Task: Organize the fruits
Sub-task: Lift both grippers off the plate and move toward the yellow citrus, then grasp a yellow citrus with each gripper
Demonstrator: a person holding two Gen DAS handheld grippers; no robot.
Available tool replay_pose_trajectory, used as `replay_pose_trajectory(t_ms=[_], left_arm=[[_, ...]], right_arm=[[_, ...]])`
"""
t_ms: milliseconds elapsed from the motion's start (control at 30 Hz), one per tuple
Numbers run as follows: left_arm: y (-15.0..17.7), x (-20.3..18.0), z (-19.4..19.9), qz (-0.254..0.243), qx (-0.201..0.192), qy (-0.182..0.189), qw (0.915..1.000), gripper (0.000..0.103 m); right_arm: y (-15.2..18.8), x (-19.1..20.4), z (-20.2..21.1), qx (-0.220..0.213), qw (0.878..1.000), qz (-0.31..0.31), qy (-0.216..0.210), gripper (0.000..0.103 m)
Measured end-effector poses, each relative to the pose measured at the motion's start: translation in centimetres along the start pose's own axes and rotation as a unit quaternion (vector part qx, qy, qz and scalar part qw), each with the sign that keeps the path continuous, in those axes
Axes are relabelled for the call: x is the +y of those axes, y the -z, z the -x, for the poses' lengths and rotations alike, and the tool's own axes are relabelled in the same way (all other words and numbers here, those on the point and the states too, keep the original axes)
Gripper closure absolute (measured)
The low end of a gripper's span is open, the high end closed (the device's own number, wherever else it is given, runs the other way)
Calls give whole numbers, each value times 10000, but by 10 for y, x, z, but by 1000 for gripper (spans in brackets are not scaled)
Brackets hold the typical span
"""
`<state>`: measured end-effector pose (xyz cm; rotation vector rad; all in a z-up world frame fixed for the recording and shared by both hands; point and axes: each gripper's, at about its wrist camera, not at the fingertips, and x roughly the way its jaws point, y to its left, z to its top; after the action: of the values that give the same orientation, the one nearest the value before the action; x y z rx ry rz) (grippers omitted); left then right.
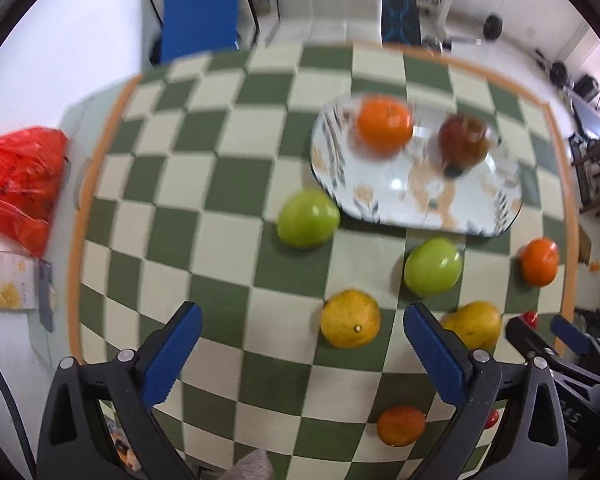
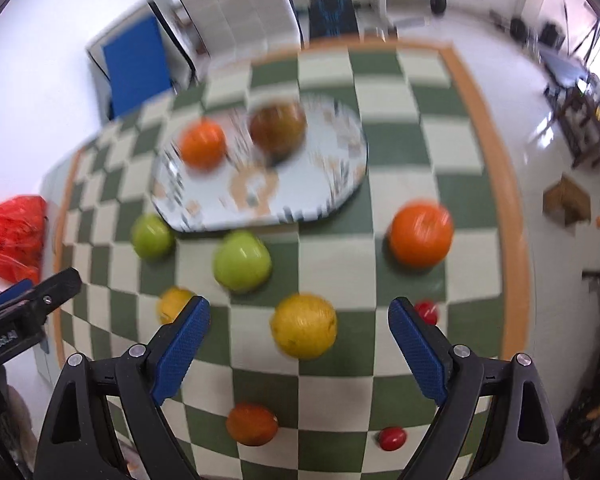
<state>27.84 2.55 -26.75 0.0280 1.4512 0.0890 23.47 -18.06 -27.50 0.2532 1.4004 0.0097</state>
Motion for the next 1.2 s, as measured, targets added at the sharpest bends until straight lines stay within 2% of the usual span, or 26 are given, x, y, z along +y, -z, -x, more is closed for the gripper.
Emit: replay_pose_trajectory(t_ms=[133,267,367,500,600,633,700,767,867,967,1067,1200], left_arm=[[2,-11,-40,-84,544,83,9984,0],[4,-20,-77,-156,997,153,9948,0],[6,-26,-96,-214,1186,187,9925,1],[8,-31,-111,-296,1318,273,9905,14],[12,-33,-119,-332,1418,350,9887,38],[13,-33,-121,-307,1425,455,9883,46],[15,-35,-120,-300,1389,483,9887,47],[18,-35,-117,-330,1293,446,9900,47],[20,-37,-105,-318,1210,481,9910,48],[13,-33,-82,-323,964,546,9933,48],[2,-28,-53,-257,732,725,9943,48],[-34,-24,-20,-209,423,935,9945,48]], right_arm=[[7,-10,-49,529,9984,-185,-19,17],[11,-13,-75,776,9967,-242,-11,21],[12,-16,-87,909,9955,-252,27,21],[10,-17,-96,1009,9946,-256,-30,21],[10,-16,-103,1087,9938,-218,-41,22],[10,-17,-105,1123,9934,-231,-88,24],[10,-15,-108,1146,9930,-228,-176,28],[12,-12,-109,1149,9928,-193,-264,38],[11,-4,-110,1154,9931,-46,-211,39],[13,-1,-103,1165,9924,-126,-384,39],[3,3,-76,896,9943,-150,-558,39],[-28,13,-40,465,9964,-72,-706,39]])
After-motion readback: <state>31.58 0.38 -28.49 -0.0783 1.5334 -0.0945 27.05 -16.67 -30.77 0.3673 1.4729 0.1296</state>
